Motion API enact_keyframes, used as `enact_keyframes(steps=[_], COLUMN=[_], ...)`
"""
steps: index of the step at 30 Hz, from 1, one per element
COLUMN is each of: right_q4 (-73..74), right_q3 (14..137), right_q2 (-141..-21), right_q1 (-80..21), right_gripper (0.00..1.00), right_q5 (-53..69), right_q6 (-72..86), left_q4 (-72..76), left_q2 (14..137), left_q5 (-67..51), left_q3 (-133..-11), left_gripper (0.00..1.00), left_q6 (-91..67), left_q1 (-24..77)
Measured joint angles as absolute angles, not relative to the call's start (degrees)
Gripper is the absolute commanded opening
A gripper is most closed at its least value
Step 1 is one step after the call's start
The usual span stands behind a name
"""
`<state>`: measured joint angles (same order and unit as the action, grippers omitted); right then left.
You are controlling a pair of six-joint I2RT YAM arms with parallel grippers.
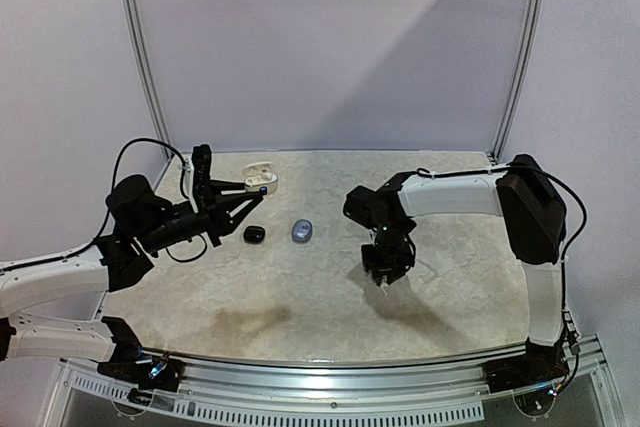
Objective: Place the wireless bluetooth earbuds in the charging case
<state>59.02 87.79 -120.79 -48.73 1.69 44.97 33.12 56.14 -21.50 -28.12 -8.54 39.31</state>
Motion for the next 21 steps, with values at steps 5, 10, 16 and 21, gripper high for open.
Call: enact_keyframes(steps=[5,10,16,21], right_q4=[59.11,59.24,59.55,59.79], right_q3=[87.79,87.7,87.66,87.66], right_q2=[-120.79,-120.73,-120.7,-120.6], right_q1=[-48.69,-48.69,-48.69,-48.69], right_gripper=[0.28,0.21,0.07,0.0], right_q5=[2.04,1.96,2.04,2.11], right_q6=[45.21,45.21,45.47,45.84], left_q4=[33.06,32.95,32.58,32.36], left_q2=[56.01,55.75,55.72,55.72], left_q5=[-21.54,-21.56,-21.56,-21.54], left_q3=[-28.12,-28.12,-28.12,-28.12], left_gripper=[0.0,0.0,0.0,0.0], left_q6=[-8.38,-8.36,-8.36,-8.36], left_q1=[39.31,39.31,39.31,39.31])
